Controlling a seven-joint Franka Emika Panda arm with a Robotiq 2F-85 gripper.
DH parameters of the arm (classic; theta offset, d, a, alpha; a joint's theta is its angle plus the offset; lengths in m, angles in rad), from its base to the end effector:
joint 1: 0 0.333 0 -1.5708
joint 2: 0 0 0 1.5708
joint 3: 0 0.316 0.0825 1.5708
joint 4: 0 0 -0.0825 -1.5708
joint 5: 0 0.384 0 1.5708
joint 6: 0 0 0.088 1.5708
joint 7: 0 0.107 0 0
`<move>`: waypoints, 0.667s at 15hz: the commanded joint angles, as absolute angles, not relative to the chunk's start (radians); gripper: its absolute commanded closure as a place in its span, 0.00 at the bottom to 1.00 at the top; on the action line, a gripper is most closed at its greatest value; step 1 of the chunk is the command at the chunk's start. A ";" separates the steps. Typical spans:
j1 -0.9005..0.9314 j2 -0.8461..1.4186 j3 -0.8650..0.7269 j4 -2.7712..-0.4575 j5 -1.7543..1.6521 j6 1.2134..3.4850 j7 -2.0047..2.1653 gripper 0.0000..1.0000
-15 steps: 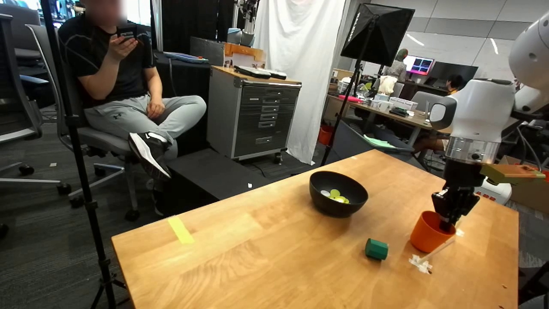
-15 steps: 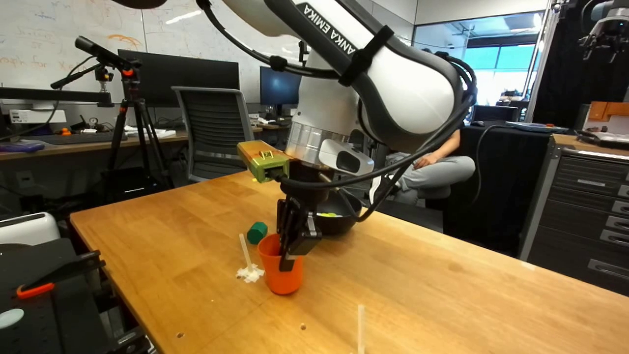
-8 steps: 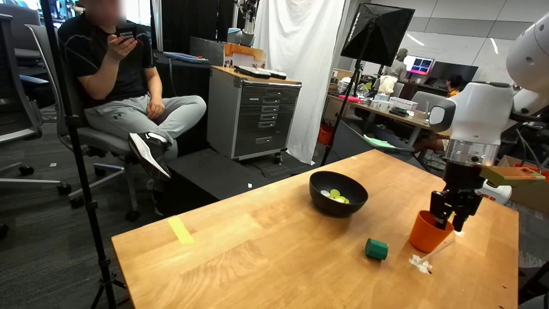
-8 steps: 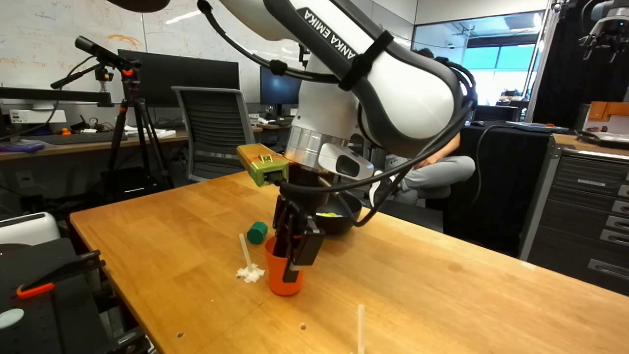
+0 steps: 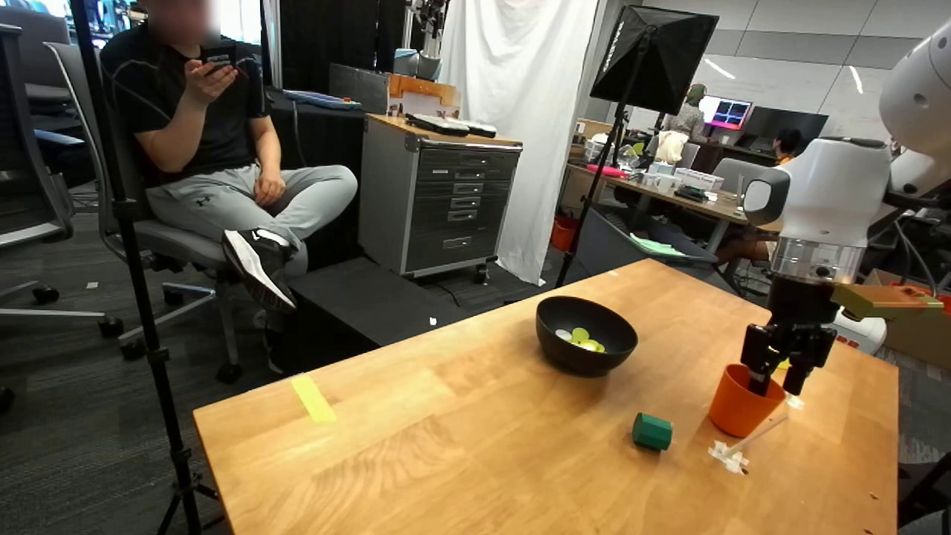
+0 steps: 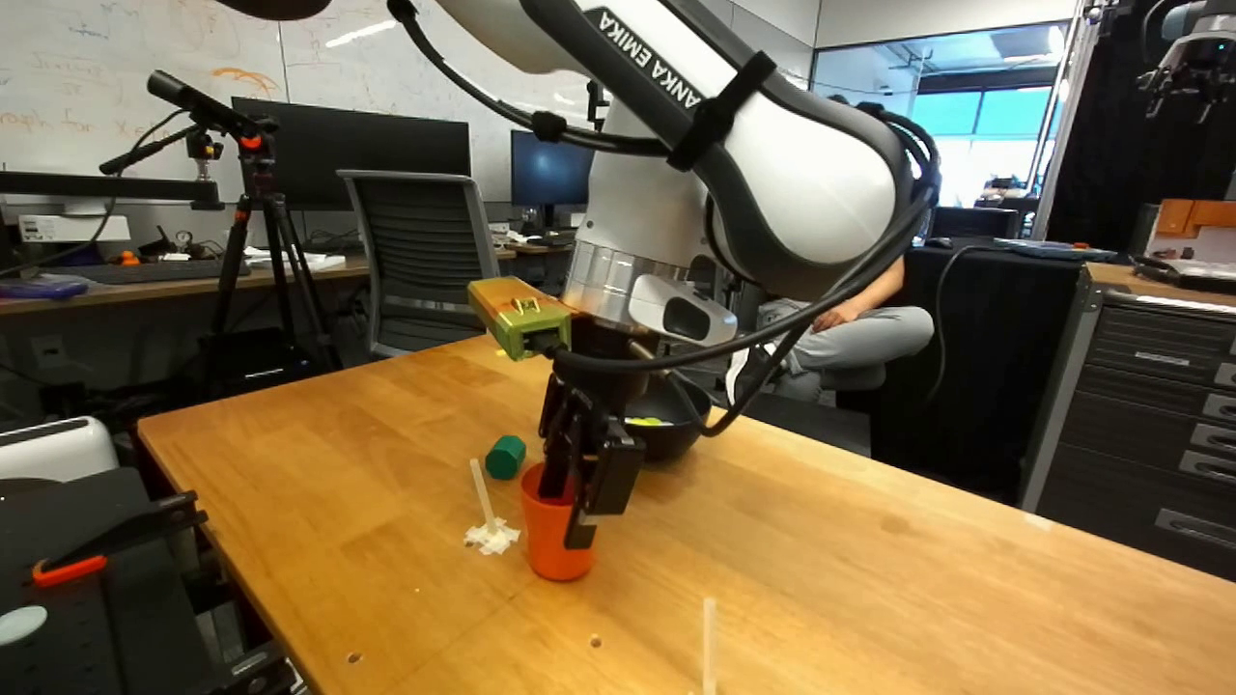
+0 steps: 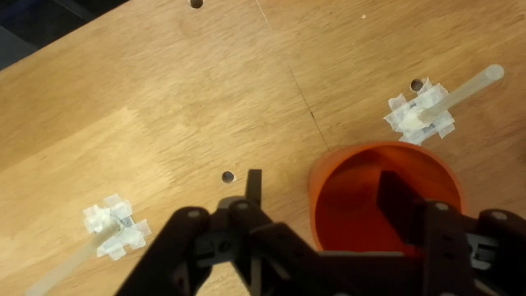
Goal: Pour the contents in the cup into the bowl
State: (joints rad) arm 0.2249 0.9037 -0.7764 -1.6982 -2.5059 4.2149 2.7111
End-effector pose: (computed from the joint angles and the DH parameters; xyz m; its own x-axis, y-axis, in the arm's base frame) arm 0.4625 -0.1470 0.1962 0.9053 -0.3595 -0.2262 -0.3626 -0.9315 0.0292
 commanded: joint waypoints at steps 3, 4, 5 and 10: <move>0.227 0.838 -0.786 -1.689 -2.515 4.242 2.703 0.14; 0.228 0.827 -0.786 -1.692 -2.515 4.241 2.699 0.14; 0.232 0.816 -0.790 -1.693 -2.515 4.241 2.695 0.07; 0.296 0.758 -0.842 -1.721 -2.514 4.236 2.630 0.00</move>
State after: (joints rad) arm 0.2381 0.8081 -0.7901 -1.6948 -2.5059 4.2154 2.6824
